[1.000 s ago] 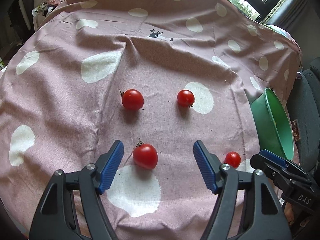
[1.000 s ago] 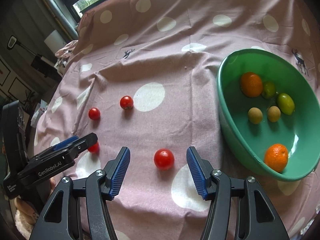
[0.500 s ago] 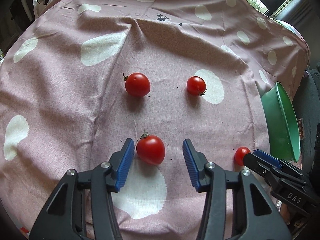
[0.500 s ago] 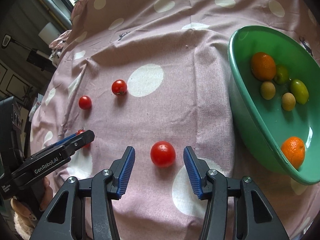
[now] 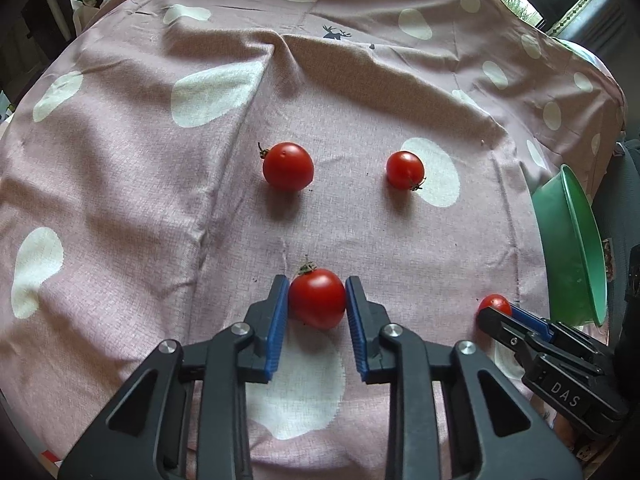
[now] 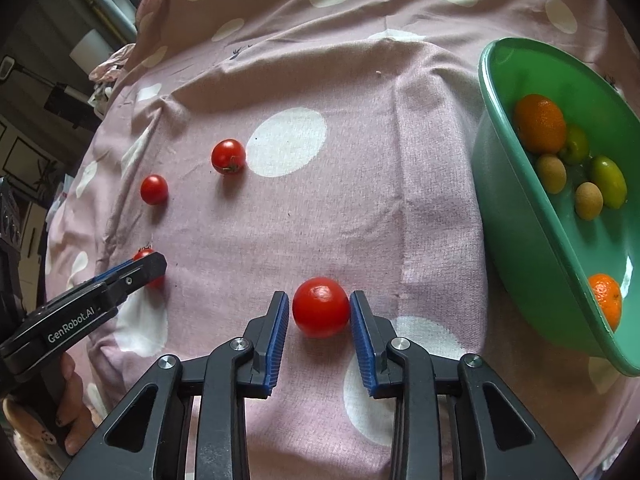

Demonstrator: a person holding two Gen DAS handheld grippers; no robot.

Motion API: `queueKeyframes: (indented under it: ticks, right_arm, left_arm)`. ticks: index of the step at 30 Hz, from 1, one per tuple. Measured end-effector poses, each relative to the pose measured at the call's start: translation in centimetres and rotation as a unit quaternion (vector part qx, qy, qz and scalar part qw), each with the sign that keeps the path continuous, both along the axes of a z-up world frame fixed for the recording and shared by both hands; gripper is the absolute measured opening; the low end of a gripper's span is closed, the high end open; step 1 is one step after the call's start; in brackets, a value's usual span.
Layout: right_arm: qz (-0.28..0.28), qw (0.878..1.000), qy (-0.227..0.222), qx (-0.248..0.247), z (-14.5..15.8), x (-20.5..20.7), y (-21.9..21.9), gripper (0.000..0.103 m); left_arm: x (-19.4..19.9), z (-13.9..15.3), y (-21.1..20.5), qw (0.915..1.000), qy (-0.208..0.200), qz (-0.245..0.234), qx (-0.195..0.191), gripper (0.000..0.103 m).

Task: Organize fruits
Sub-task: 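Close the right gripper on a cherry tomato while the left gripper grasps another, then carry both cherry tomatoes in both grippers over the green bowl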

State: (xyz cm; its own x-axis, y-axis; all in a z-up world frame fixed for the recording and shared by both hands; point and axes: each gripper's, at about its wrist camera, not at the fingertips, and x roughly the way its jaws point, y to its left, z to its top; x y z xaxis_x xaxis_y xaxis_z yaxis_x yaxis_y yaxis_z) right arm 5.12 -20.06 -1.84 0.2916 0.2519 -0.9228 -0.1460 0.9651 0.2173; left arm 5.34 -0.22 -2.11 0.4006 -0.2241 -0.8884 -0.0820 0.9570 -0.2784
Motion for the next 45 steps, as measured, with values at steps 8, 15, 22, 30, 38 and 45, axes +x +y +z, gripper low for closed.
queueKeyframes:
  ticks: [8,15,22,30,38,45]
  right_arm:
    - [0.002,1.000,-0.004,-0.002,0.0,0.0,0.2,0.030]
    - [-0.002,1.000,-0.024,0.007,1.2,-0.3,0.0,0.030]
    - [-0.012,0.998,-0.054,0.016,3.0,-0.7,-0.8,0.030]
    - [-0.042,0.992,-0.111,0.036,6.3,-1.4,-3.0,0.030]
    - [-0.092,0.983,-0.149,0.061,8.7,-2.2,-7.0,0.030]
    - [-0.141,0.972,-0.173,0.068,9.9,-2.9,-10.5,0.030]
  left_arm:
    - [0.0,0.1,0.0,0.9997,0.005,-0.005,-0.024,0.028]
    - [-0.8,1.8,-1.3,0.9992,-0.028,-0.023,-0.018,0.028]
    - [-1.9,4.4,-2.5,0.9960,-0.083,-0.031,-0.012,0.028]
    - [-3.2,7.6,-6.1,0.9881,-0.142,-0.059,0.004,0.028]
    - [-3.8,9.6,-10.4,0.9802,-0.176,-0.089,0.004,0.028]
    - [-3.4,10.6,-14.0,0.9746,-0.189,-0.118,-0.020,0.028]
